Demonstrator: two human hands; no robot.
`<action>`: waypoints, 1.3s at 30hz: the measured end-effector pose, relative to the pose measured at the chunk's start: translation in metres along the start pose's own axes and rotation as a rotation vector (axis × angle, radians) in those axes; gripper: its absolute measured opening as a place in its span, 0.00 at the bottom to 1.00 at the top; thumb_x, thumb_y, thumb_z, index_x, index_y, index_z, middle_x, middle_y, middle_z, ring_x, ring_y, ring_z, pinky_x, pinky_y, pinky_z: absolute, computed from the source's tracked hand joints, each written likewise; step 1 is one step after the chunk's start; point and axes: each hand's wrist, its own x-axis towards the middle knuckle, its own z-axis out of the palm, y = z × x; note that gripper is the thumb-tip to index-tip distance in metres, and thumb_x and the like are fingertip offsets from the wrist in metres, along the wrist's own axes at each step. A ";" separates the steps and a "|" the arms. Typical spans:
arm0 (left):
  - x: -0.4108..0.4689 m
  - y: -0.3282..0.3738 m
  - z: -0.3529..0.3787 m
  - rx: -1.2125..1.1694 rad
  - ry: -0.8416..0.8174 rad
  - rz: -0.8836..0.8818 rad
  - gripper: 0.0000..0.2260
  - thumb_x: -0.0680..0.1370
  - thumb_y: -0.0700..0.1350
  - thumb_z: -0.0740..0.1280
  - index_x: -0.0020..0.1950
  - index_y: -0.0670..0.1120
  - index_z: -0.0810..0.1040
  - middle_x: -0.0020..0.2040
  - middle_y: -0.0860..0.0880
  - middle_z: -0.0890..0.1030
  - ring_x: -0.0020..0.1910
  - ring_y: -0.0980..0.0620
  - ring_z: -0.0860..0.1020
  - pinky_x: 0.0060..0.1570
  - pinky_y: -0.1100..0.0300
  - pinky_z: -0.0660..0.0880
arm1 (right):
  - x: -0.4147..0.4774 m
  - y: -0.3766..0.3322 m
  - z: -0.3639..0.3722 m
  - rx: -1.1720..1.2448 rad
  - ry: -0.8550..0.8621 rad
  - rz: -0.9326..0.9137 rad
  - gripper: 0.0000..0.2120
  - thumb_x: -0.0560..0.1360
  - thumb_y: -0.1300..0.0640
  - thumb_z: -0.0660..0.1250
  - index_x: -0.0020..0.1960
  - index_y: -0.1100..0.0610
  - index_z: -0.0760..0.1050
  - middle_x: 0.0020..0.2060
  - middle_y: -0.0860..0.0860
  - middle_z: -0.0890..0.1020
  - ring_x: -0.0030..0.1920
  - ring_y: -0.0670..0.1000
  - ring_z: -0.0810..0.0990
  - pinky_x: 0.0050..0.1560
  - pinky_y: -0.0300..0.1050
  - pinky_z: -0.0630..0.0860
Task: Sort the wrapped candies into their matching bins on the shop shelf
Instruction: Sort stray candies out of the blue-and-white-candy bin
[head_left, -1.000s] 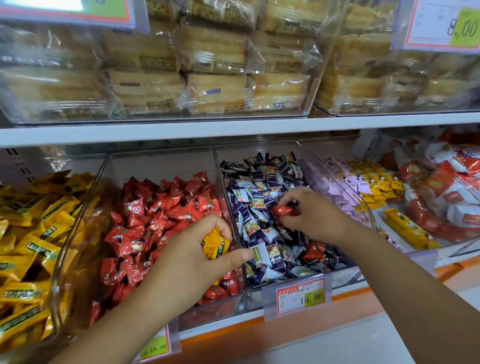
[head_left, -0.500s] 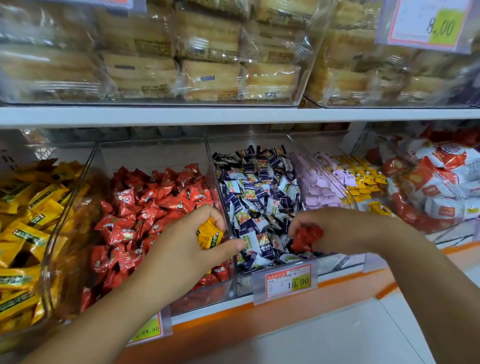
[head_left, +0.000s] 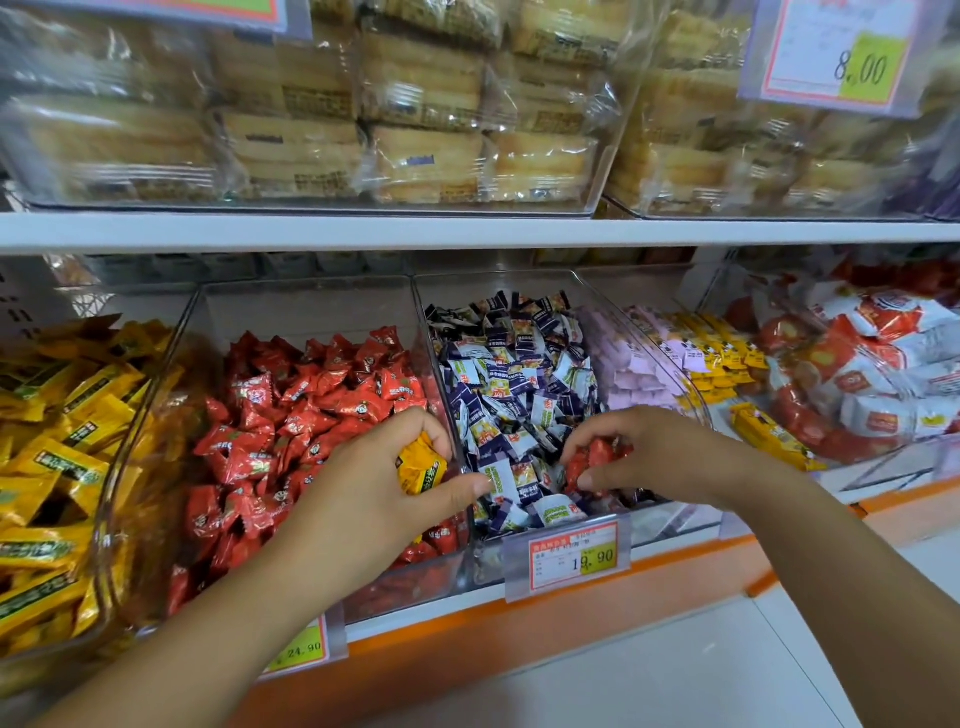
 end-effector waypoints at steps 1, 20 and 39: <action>0.001 0.000 0.000 0.004 -0.005 -0.003 0.20 0.64 0.67 0.67 0.43 0.54 0.71 0.25 0.52 0.64 0.23 0.56 0.59 0.24 0.64 0.57 | 0.000 -0.001 -0.002 0.030 0.033 0.002 0.09 0.72 0.55 0.74 0.47 0.42 0.81 0.41 0.41 0.82 0.33 0.36 0.78 0.32 0.27 0.70; -0.040 -0.012 -0.063 0.071 0.214 -0.009 0.11 0.71 0.53 0.74 0.42 0.55 0.72 0.29 0.52 0.74 0.23 0.55 0.65 0.23 0.64 0.61 | 0.027 -0.061 -0.001 0.274 0.196 -0.069 0.11 0.70 0.60 0.76 0.46 0.46 0.81 0.40 0.49 0.85 0.41 0.49 0.83 0.48 0.43 0.77; -0.048 -0.015 -0.057 0.107 0.140 0.058 0.10 0.72 0.52 0.73 0.42 0.55 0.72 0.38 0.66 0.74 0.33 0.62 0.71 0.33 0.68 0.64 | 0.012 -0.056 -0.005 0.176 0.197 0.009 0.08 0.75 0.61 0.70 0.51 0.51 0.76 0.35 0.52 0.82 0.31 0.46 0.80 0.29 0.36 0.73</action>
